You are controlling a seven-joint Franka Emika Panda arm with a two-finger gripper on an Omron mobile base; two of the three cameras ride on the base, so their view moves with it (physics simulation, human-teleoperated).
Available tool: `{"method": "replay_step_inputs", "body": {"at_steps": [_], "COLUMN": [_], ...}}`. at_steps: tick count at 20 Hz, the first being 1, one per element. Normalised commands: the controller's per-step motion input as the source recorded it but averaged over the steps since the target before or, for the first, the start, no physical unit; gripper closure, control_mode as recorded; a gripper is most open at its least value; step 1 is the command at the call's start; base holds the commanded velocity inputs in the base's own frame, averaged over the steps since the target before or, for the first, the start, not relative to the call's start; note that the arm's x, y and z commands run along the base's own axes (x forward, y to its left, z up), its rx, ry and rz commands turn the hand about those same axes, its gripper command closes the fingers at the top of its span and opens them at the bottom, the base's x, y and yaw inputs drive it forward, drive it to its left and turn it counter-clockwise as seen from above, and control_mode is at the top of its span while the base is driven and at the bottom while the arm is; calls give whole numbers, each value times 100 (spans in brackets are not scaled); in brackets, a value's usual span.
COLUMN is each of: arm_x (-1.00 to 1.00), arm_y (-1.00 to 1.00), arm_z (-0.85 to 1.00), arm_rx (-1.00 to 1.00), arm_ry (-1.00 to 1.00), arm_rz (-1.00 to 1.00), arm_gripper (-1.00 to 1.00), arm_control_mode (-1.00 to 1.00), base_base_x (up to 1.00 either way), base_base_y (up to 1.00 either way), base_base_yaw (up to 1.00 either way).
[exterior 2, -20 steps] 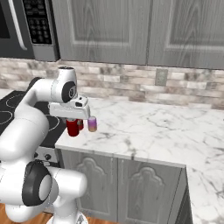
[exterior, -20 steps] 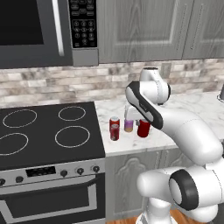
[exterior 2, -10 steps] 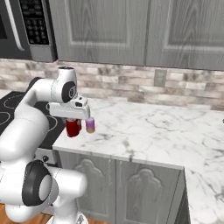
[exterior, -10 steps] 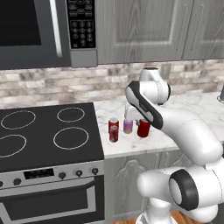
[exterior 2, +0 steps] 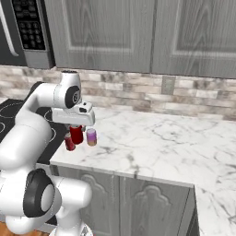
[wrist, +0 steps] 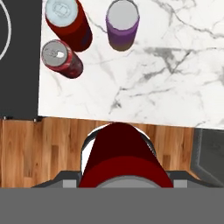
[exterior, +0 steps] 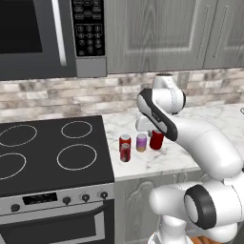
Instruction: Four empty soda cans are scattered around the kitchen. Gather all the cans and cluster them next to the stove for recycling.
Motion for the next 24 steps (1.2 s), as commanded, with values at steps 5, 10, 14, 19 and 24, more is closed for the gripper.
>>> {"method": "replay_step_inputs", "body": {"at_steps": [5, 10, 14, 19, 24], "arm_x": [0, 0, 0, 8, 10], "arm_y": [0, 0, 0, -6, -12], "arm_z": [0, 0, 0, -12, -37], "arm_rx": [0, 0, 0, 1, 1], "arm_ry": [0, 0, 0, 1, 0], "arm_rz": [0, 0, 0, 0, 0], "arm_gripper": [100, 100, 100, 100, 100], "arm_control_mode": [100, 100, 100, -100, -100], "base_base_x": [32, 31, 32, 16, 0], "base_base_y": [-23, -22, -20, -10, 0], "base_base_yaw": [0, 0, 0, 0, 0]}}
